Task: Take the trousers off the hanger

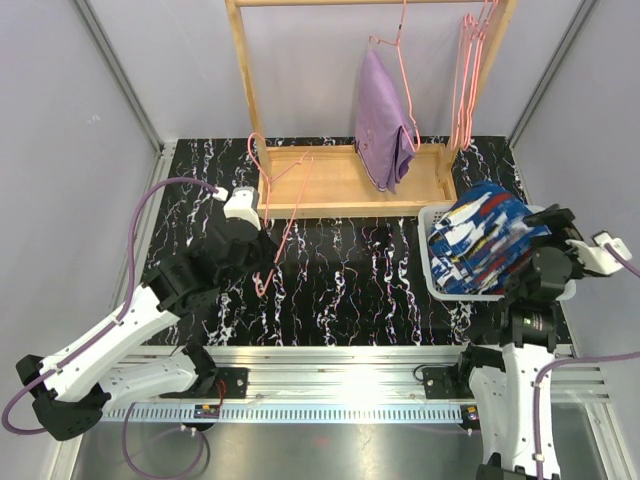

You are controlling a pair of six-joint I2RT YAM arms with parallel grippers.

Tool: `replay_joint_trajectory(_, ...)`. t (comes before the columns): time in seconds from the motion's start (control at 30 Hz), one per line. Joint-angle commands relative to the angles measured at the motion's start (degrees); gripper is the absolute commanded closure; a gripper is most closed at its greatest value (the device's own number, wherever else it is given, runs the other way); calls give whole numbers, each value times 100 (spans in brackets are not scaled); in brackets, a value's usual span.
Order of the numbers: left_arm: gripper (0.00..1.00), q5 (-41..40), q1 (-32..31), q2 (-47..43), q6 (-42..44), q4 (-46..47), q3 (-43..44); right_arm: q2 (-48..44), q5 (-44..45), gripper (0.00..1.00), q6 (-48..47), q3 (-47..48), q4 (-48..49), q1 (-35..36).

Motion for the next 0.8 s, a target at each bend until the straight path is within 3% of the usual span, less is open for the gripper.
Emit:
replay_joint_trajectory(0.0, 100, 17, 19, -52, 105, 324, 150, -121, 1575, 0, 96, 563, -562, -7)
replay_joint_trajectory(0.13, 100, 9, 19, -52, 105, 341, 159, -33, 1243, 1, 43, 512, -588, -7)
replay_joint_trajectory(0.27, 100, 0, 19, -52, 114, 341, 159, 220, 43, 1, 254, 485, -738, -7)
replay_joint_trajectory(0.37, 100, 0, 19, -34, 131, 324, 186, 1150, -724, 1, 245, 712, -911, -7)
replay_joint_trajectory(0.47, 100, 35, 19, -34, 175, 271, 238, 2188, -553, 2, 298, 1214, -1326, -7)
replay_joint_trajectory(0.67, 100, 35, 19, -96, 316, 113, 282, 3270, 423, 1, 200, 1416, -1054, -24)
replay_joint_trajectory(0.77, 100, 61, 19, -157, 342, 69, 361, 3850, 451, 1, 455, 1276, -809, -51)
